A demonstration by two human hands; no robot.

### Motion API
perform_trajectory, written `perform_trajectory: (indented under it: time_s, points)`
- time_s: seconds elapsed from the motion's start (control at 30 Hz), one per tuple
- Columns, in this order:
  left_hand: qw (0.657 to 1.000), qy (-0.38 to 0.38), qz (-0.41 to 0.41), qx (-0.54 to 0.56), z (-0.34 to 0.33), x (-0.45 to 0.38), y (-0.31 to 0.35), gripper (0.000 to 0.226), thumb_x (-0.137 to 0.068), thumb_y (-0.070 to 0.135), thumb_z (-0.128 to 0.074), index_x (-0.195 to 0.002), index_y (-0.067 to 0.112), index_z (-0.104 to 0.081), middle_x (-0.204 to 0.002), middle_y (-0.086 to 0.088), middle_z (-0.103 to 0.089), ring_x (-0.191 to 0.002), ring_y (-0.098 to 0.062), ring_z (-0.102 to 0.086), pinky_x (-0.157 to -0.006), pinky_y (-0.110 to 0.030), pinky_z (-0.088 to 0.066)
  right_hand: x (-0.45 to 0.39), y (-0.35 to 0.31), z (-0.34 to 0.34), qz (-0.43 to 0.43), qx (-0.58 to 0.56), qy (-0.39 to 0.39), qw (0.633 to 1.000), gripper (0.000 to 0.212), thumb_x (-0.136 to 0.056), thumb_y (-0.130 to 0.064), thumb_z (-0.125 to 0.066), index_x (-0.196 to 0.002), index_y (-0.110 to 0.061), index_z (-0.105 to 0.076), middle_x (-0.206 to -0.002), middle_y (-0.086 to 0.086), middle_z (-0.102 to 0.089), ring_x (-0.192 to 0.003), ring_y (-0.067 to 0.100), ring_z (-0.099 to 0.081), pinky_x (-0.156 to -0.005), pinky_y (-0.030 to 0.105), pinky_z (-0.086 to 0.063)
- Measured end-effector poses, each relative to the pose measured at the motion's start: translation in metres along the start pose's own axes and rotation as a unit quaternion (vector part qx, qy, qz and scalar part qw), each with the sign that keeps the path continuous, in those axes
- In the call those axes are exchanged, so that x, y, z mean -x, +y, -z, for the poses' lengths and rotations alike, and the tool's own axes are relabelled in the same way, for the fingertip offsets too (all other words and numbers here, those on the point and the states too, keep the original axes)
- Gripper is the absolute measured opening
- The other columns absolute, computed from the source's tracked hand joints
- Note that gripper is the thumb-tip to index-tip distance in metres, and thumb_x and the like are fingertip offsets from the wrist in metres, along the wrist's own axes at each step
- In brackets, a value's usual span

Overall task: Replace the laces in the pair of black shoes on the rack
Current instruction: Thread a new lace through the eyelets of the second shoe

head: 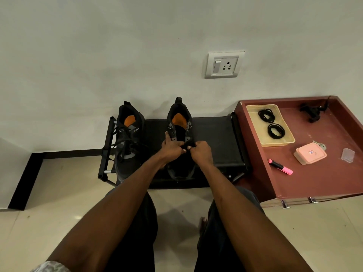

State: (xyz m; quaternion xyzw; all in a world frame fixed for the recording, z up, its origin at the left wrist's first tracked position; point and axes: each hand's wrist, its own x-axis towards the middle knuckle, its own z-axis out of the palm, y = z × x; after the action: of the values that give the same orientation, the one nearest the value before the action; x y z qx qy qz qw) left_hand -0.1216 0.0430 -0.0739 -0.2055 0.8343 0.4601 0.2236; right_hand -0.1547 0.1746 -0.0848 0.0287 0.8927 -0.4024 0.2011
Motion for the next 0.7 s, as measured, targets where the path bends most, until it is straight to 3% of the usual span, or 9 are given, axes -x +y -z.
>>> perform_trajectory:
  time_s: [0.1, 0.2, 0.27, 0.4, 0.47, 0.57, 0.63, 0.7]
  points:
    - [0.996, 0.019, -0.075, -0.048, 0.006, 0.005, -0.015, 0.063, -0.092, 0.031, -0.067, -0.149, 0.041, -0.041, -0.167, -0.009, 0.008, -0.152, -0.038, 0.006, -0.124, -0.052, -0.011, 0.007, -0.004, 0.002, 0.049, 0.001, 0.048, 0.998, 0.014, -0.092, -0.017, -0.068, -0.103, -0.010, -0.070, -0.095, 0.004, -0.065, -0.090, 0.022, -0.064, -0.071, 0.027, -0.046]
    - [0.991, 0.051, -0.099, -0.074, 0.007, 0.015, -0.019, 0.086, -0.090, 0.029, -0.071, -0.158, 0.034, -0.019, -0.167, -0.011, -0.003, -0.153, -0.033, 0.000, -0.121, -0.050, -0.018, 0.011, -0.007, 0.000, 0.089, 0.007, 0.064, 0.994, 0.009, -0.090, -0.018, -0.069, -0.099, -0.014, -0.071, -0.100, 0.005, -0.069, -0.088, 0.018, -0.065, -0.074, 0.031, -0.055]
    - [0.987, 0.064, -0.096, -0.109, 0.007, 0.017, -0.018, 0.091, -0.087, 0.032, -0.074, -0.158, 0.034, -0.016, -0.166, -0.012, -0.009, -0.153, -0.032, -0.008, -0.121, -0.051, -0.022, 0.011, -0.008, -0.001, 0.094, 0.022, 0.062, 0.993, 0.003, -0.091, -0.017, -0.069, -0.090, -0.015, -0.071, -0.098, 0.007, -0.068, -0.084, 0.017, -0.065, -0.067, 0.028, -0.053]
    - [0.973, 0.095, -0.099, -0.184, 0.007, 0.017, -0.016, 0.091, -0.085, 0.041, -0.075, -0.156, 0.035, -0.019, -0.163, -0.011, -0.025, -0.152, -0.030, -0.016, -0.117, -0.058, -0.028, 0.012, -0.011, 0.001, 0.091, 0.027, 0.059, 0.994, 0.012, -0.094, -0.011, -0.061, -0.085, -0.012, -0.069, -0.083, 0.004, -0.064, -0.071, 0.012, -0.061, -0.049, 0.012, -0.038]
    - [0.971, 0.103, -0.098, -0.194, 0.006, 0.019, -0.015, 0.092, -0.083, 0.042, -0.075, -0.156, 0.036, -0.019, -0.162, -0.011, -0.028, -0.151, -0.030, -0.020, -0.116, -0.058, -0.030, 0.012, -0.015, 0.002, 0.062, 0.005, 0.055, 0.997, 0.014, -0.095, -0.011, -0.058, -0.083, -0.010, -0.066, -0.078, 0.002, -0.060, -0.065, 0.009, -0.057, -0.045, 0.010, -0.038]
    - [0.973, 0.109, -0.086, -0.187, 0.005, 0.018, -0.017, 0.096, -0.082, 0.046, -0.076, -0.157, 0.037, -0.017, -0.162, -0.010, -0.027, -0.149, -0.031, -0.026, -0.116, -0.055, -0.033, 0.010, -0.028, 0.010, -0.006, -0.182, 0.040, 0.982, 0.018, -0.093, -0.005, -0.055, -0.078, -0.008, -0.062, -0.079, 0.010, -0.066, -0.076, 0.027, -0.068, -0.069, 0.033, -0.058]
    - [0.974, 0.112, -0.074, -0.182, 0.004, 0.017, -0.018, 0.097, -0.083, 0.048, -0.075, -0.157, 0.037, -0.015, -0.163, -0.009, -0.024, -0.147, -0.031, -0.030, -0.116, -0.054, -0.034, 0.017, -0.043, 0.030, -0.025, -0.382, 0.021, 0.924, 0.019, -0.094, 0.007, -0.051, -0.080, -0.004, -0.060, -0.073, 0.012, -0.066, -0.070, 0.023, -0.070, -0.071, 0.033, -0.060]
    - [0.974, 0.113, -0.073, -0.180, 0.003, 0.019, -0.018, 0.097, -0.083, 0.048, -0.075, -0.157, 0.037, -0.014, -0.164, -0.008, -0.022, -0.146, -0.031, -0.031, -0.116, -0.054, -0.034, 0.032, -0.065, 0.059, 0.011, -0.509, 0.008, 0.861, 0.017, -0.095, 0.010, -0.052, -0.085, -0.001, -0.060, -0.076, 0.013, -0.069, -0.073, 0.021, -0.072, -0.075, 0.029, -0.060]
